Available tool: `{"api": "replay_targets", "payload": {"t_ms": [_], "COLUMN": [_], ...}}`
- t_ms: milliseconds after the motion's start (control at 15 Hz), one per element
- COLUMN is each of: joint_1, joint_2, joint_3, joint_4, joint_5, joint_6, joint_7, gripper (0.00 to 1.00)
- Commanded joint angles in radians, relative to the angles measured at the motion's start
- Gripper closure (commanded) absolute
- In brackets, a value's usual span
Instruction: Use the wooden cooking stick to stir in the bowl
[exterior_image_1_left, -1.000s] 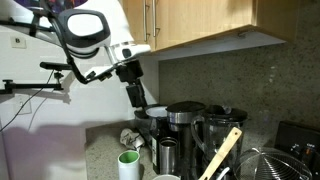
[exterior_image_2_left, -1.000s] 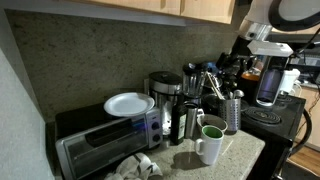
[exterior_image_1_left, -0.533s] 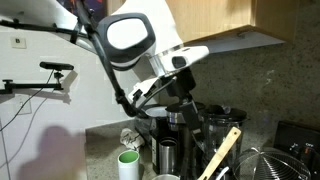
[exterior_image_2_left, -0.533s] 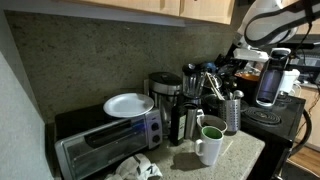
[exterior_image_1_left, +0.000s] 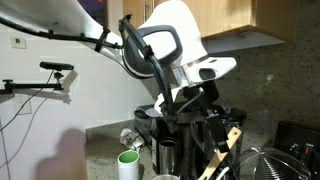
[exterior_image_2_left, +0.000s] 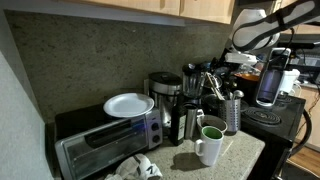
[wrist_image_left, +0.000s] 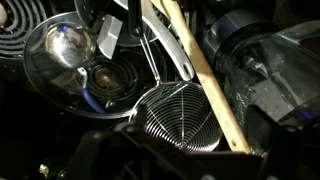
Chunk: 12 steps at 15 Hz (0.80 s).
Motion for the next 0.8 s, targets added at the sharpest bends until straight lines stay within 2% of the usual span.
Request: {"api": "replay_targets", "payload": {"t_ms": [0,333,733], "joint_1": [0.028,0.039,0.047], "joint_2": [0.065,0.115,0.144], "joint_3": [-0.035,-0.047,-0.045], "joint_4": [0.07,0.102,0.119], "joint_5": [0.008,0.03,0.043], "joint_6": [-0.028,-0.073,-0.065], "joint_7": [-0.057,-0.206,-0.367], "gripper": [0.0,0.0,0.0]}}
